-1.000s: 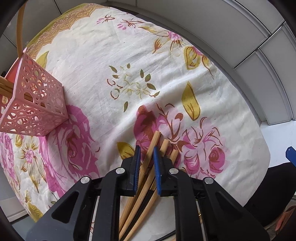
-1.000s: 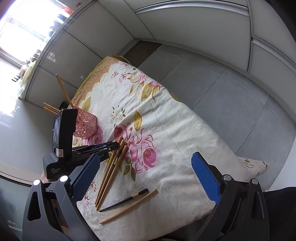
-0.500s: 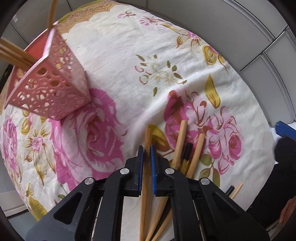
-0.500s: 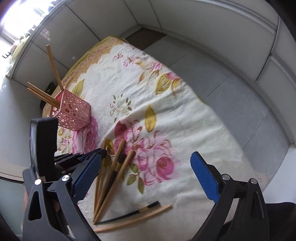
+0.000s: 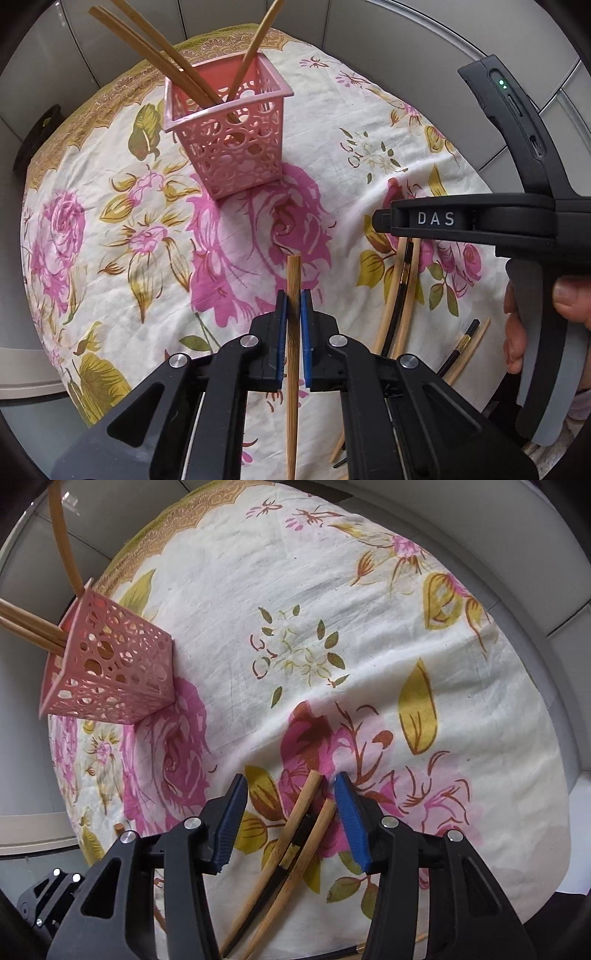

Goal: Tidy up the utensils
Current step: 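Lift the wooden chopstick with the left tool while the right tool lifts another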

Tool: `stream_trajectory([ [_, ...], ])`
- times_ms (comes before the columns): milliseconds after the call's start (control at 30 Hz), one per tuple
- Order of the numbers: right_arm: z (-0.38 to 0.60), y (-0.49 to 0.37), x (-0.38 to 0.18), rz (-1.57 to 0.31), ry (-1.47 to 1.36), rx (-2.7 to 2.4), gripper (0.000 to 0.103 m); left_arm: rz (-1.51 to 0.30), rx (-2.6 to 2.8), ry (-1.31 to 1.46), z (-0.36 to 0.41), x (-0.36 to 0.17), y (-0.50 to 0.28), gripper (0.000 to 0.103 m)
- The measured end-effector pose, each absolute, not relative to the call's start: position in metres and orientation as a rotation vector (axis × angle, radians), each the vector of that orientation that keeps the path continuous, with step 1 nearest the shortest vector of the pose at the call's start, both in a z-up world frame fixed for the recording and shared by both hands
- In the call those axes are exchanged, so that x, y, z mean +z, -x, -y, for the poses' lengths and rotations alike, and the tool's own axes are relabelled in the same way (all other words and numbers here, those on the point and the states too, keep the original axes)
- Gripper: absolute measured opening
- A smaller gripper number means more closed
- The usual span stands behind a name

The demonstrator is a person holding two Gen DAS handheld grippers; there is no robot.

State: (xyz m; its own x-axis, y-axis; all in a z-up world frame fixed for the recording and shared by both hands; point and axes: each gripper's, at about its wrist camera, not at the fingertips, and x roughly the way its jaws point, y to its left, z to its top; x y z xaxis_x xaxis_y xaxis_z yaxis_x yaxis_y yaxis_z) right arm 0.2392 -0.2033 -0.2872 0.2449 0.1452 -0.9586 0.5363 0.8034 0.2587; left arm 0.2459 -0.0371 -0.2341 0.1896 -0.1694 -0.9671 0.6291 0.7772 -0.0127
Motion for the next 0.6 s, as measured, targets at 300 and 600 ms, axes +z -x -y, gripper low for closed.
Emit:
stream_trajectory([
  [300, 0.173, -0.255, -0.286, -1.320, -0.409, -0.285, 0.015, -1.257, -0.561, -0.425, 0.023, -0.230, -0.244, 0.006],
  [600, 0.175, -0.223, -0.252, -1.095, -0.454, -0.193, 0.010, -1.176, -0.557, -0.378, 0.014, -0.197, -0.235, 0.006],
])
